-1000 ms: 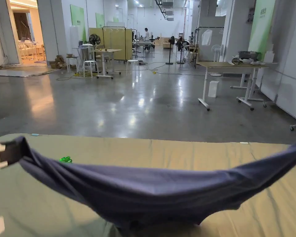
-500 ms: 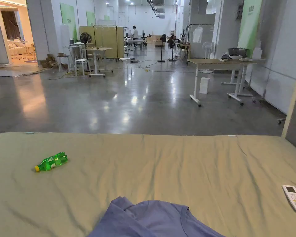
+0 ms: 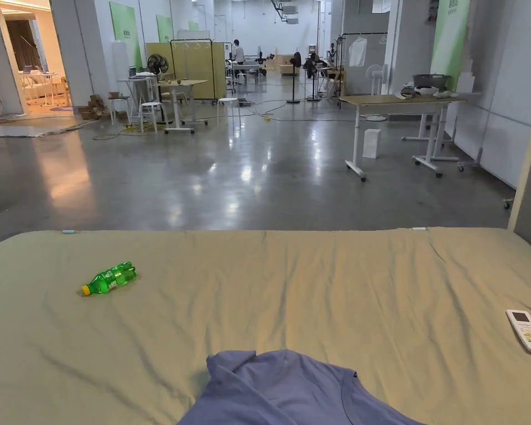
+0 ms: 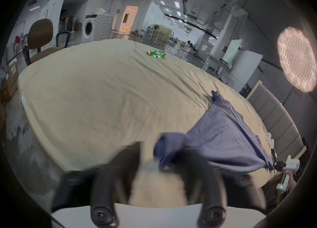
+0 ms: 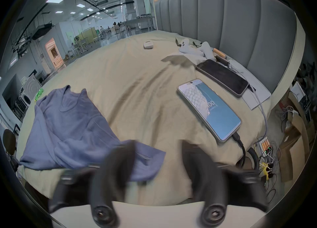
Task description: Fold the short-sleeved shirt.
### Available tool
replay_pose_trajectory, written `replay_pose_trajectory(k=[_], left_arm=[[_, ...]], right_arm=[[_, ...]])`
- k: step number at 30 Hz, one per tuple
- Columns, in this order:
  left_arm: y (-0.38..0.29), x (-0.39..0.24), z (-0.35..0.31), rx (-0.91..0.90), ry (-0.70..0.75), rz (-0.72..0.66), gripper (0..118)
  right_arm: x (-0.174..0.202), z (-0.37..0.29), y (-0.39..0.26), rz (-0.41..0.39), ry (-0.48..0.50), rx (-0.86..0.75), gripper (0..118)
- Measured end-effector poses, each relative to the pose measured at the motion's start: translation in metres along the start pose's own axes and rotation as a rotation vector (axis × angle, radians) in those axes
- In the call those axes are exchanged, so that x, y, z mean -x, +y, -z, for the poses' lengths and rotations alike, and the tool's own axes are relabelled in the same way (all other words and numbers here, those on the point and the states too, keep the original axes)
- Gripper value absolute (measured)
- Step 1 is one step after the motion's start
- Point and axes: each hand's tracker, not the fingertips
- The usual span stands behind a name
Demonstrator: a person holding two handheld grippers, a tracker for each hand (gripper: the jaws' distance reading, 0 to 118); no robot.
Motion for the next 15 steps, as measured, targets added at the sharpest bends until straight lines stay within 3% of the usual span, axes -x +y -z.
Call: replay_pose_trajectory(k=[1,2,7,11,12,15], left_arm=[[0.002,0.0,-0.003,-0.002,0.012,-0.005,87],[0.005,0.0,-0.01,-0.013,0.018,-0.006,88],[0.029,-0.054,-0.075,-0.15,0.03,0.203,88],[0.039,-0.124,-0.135,-0.335,-0.017,0.312,87],[0.038,-0.112,-0.134,-0.372,-0.027,0.348,87],[0.032,-0.143,-0.157,-0.478,0.0,0.453,85]], right_arm=[[0.0,0.001,-0.002,-0.009,0.001,0.0,83],[0.001,-0.006,-0.002,-0.027,0.001,-0.034,81],[0.015,-0.065,0.015,-0.12,0.038,-0.22,81],[0.043,-0.122,0.024,-0.098,0.141,-0.392,82],[0.05,-0.135,0.024,-0.095,0.178,-0.438,82],[0.084,-0.182,0.025,-0.144,0.219,-0.525,82]])
